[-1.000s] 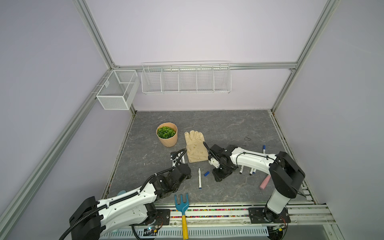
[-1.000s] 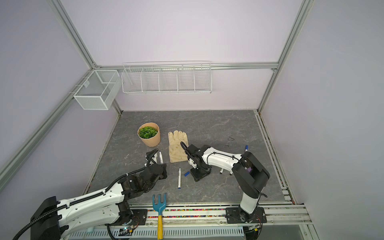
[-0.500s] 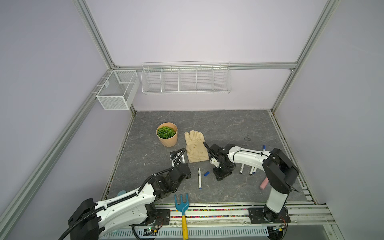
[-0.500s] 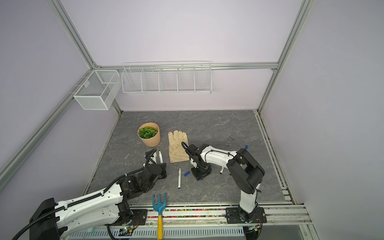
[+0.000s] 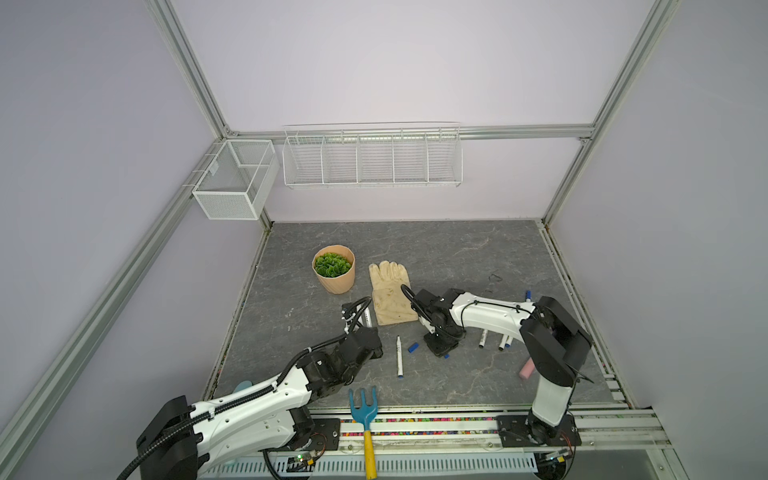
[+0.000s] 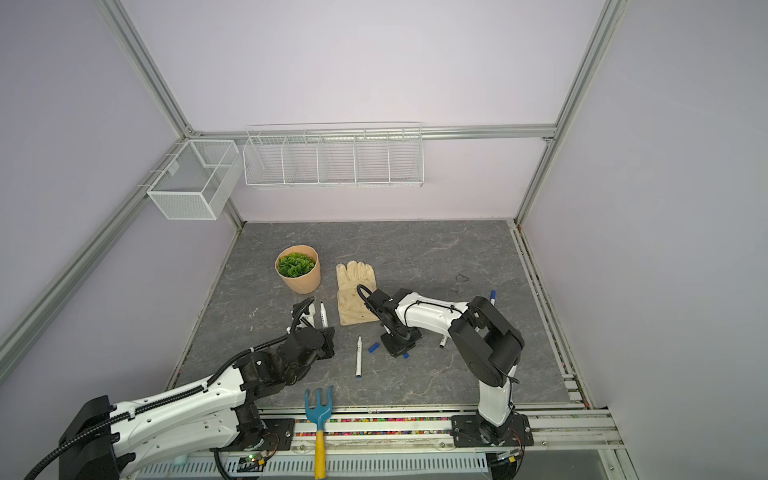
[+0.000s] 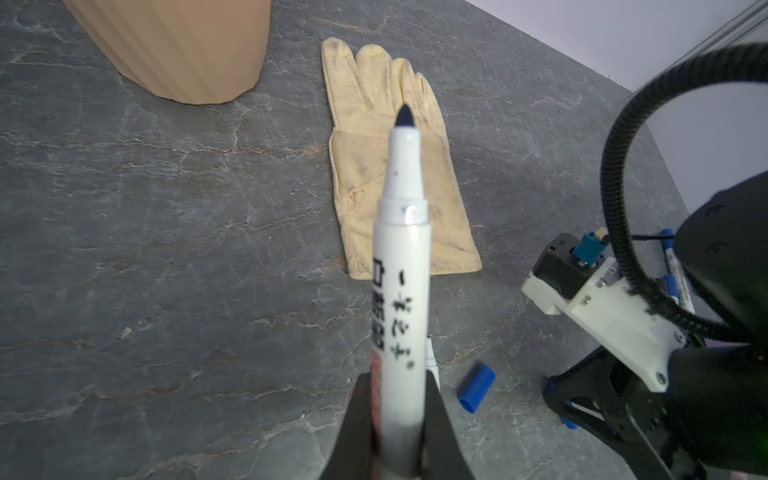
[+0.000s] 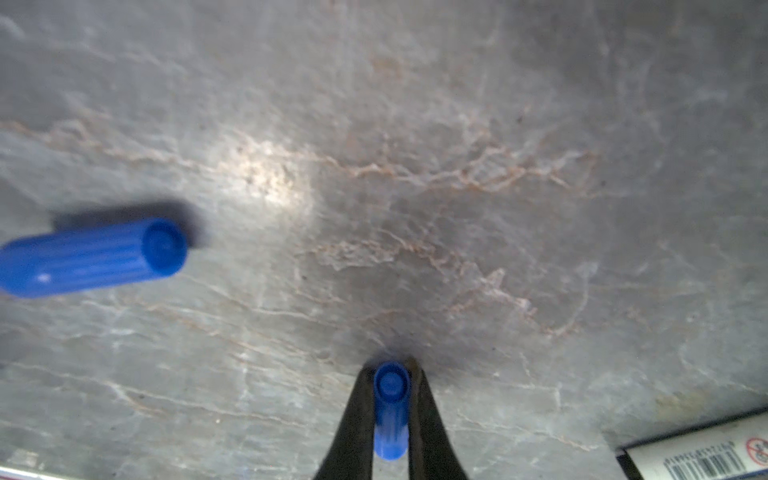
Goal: Insert the pens into the pen caps
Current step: 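Lift the blue cap with the right gripper toward the marker held by the left gripper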
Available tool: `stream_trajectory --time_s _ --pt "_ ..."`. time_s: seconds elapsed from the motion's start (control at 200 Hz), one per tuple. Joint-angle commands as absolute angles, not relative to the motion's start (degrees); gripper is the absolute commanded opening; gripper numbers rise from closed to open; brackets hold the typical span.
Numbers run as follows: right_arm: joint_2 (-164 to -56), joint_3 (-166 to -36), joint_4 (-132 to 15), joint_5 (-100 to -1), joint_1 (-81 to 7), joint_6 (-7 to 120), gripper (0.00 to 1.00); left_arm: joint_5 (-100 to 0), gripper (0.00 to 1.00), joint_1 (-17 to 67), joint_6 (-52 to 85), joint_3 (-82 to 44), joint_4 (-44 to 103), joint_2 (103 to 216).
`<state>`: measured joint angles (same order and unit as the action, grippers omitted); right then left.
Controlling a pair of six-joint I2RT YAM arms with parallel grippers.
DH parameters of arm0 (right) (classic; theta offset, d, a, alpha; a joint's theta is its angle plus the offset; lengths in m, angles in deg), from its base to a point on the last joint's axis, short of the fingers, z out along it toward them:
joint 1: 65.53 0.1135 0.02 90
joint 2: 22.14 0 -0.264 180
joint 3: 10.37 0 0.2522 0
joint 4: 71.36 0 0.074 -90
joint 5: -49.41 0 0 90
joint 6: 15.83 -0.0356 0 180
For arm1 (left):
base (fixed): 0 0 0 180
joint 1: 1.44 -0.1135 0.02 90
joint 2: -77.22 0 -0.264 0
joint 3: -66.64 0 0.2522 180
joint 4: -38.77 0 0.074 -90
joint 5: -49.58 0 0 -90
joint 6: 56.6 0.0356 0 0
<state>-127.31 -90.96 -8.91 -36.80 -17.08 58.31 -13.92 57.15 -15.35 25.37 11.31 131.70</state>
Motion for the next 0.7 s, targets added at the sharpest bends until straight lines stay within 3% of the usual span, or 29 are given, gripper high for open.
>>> stream_trajectory --time_s 0.0,0.28,0.48,0.59,0.695 --pt "-122.99 -89.02 -14.15 -37.49 -18.08 58.94 0.07 -17.98 0.00 56.98 -11.34 24.06 13.71 132.78" --pt "-99.56 -83.28 -27.86 -42.62 -22.01 59.46 0.07 -25.65 0.00 61.35 -2.79 20.06 19.52 140.47" --pt "-90.24 -79.45 -33.40 -46.95 -26.75 53.06 0.07 -30.27 0.00 63.86 2.52 15.69 22.48 146.74" --pt "-85.09 -76.81 -35.22 -42.59 -28.20 48.00 0.06 -31.84 0.00 64.46 4.42 14.25 23.46 148.41" --pt "-80.34 -71.47 -41.81 -46.57 -30.75 46.11 0.06 -32.60 0.00 64.97 5.44 13.69 24.60 148.85"
